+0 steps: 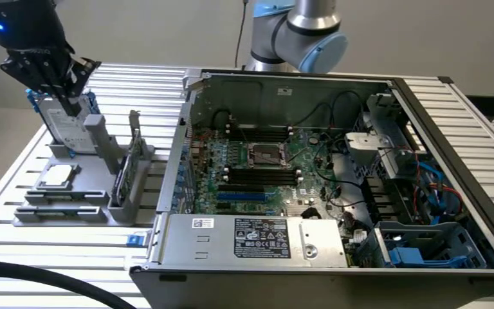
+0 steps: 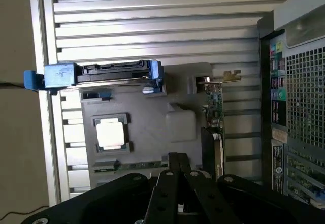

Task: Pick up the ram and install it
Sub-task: 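Reach for the ram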

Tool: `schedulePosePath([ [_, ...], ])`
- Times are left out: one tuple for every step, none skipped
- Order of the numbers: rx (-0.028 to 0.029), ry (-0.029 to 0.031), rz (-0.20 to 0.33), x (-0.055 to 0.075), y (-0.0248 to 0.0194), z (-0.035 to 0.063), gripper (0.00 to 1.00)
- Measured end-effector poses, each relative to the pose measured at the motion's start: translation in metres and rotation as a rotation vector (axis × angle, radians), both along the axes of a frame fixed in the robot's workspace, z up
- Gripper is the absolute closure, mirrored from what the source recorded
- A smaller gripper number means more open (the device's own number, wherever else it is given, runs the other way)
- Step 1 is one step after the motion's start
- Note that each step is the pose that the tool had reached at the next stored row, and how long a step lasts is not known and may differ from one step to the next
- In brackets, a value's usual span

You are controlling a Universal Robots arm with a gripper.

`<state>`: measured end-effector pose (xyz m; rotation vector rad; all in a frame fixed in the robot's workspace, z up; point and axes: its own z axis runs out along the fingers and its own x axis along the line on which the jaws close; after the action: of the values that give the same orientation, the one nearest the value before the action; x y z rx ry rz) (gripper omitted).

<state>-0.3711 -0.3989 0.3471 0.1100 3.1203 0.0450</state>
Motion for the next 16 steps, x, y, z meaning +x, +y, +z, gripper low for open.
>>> schedulePosePath([
  [-0.0005,0.0000,0.000,-0.004,0.0000,-0.0013,0.89],
  [-0.0011,0.0000,0.000,-0.009,0.0000,-0.0025,0.89],
  [-0.0018,0.0001,0.000,-0.013,-0.0001,-0.0036,0.89],
  [-0.0027,0.0002,0.000,-0.018,-0.0002,-0.0044,0.89],
  [-0.0040,0.0007,0.000,-0.021,-0.0003,-0.0050,0.89],
  [-0.0065,0.0019,0.000,-0.023,-0.0005,-0.0053,0.89],
  [-0.0103,0.0045,0.001,-0.024,-0.0006,-0.0055,0.89],
  [-0.0163,0.0087,0.003,-0.024,-0.0008,-0.0054,0.89],
  [-0.0244,0.0125,0.004,-0.024,-0.0008,-0.0055,0.89],
  [-0.0339,0.0160,0.006,-0.024,-0.0009,-0.0055,0.89],
  [-0.0434,0.0184,0.010,-0.024,-0.0008,-0.0055,0.89],
  [-0.0507,0.0186,0.015,-0.024,-0.0009,-0.0056,0.89],
  [-0.0552,0.0184,0.021,-0.024,-0.0009,-0.0056,0.89],
  [-0.0586,0.0184,0.029,-0.025,-0.0009,-0.0055,0.89],
  [-0.0593,0.0183,0.036,-0.025,-0.0010,-0.0054,0.89],
  [-0.0594,0.0183,0.041,-0.025,-0.0018,-0.0055,0.89],
])
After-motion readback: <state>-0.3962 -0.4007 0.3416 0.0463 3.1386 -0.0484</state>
